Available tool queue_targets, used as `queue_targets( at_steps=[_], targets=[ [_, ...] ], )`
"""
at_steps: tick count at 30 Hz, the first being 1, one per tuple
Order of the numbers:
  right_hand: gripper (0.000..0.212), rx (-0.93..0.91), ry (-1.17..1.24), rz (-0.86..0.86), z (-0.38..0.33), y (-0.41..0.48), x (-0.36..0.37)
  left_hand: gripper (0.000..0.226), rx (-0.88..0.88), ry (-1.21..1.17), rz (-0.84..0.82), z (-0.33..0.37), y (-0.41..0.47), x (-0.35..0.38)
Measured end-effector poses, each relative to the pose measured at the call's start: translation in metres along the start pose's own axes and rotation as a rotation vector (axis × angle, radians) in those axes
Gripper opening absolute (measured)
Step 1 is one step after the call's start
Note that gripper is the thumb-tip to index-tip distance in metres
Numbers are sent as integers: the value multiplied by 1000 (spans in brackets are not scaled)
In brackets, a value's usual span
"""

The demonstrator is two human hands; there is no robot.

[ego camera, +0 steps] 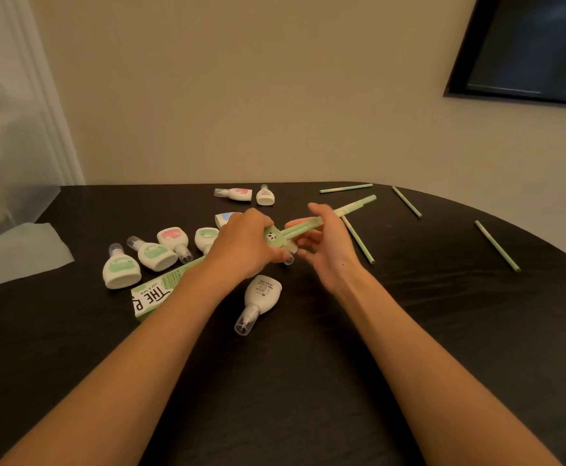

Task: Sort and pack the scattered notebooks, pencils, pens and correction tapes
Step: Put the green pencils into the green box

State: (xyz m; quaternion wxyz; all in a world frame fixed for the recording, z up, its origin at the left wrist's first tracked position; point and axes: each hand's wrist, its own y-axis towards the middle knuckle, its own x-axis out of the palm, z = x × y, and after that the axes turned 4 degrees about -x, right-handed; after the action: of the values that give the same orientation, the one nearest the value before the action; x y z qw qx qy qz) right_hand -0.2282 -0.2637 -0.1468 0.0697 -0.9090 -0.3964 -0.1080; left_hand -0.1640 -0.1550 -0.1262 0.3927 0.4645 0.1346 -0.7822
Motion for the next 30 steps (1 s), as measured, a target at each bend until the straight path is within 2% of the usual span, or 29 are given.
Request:
queue_targets(
  at_steps=[2, 3, 7, 10, 14, 16, 22, 26, 30],
  targets=[
    [40, -1, -17, 62, 0, 1, -2, 46, 12, -2, 3, 1, 0, 1],
    [36, 20, -46, 71, 0, 1, -2, 47, 16, -2, 10, 1, 0, 1],
    [16, 106, -129, -27, 2, -4, 8, 47, 12, 16, 36, 0, 0, 2],
    [20, 49, -137, -44, 1, -4, 9, 49, 0, 1, 54, -2, -1, 1],
    [18, -47, 71, 145, -7, 0, -7, 54, -20, -18, 97, -2, -2, 1],
    [17, -91, 135, 169, -9, 1, -12, 53, -21, -4, 89, 0, -3, 2],
    [28, -116, -211, -19, -3, -7, 3, 46, -23, 8, 135, 0, -4, 2],
    [50, -160, -145, 14, -6, -7, 1, 48, -19, 46, 170, 0, -4, 2],
    [31, -103, -274, -126, -9, -13, 2, 47, -23, 40, 152, 1, -4, 5]
  ],
)
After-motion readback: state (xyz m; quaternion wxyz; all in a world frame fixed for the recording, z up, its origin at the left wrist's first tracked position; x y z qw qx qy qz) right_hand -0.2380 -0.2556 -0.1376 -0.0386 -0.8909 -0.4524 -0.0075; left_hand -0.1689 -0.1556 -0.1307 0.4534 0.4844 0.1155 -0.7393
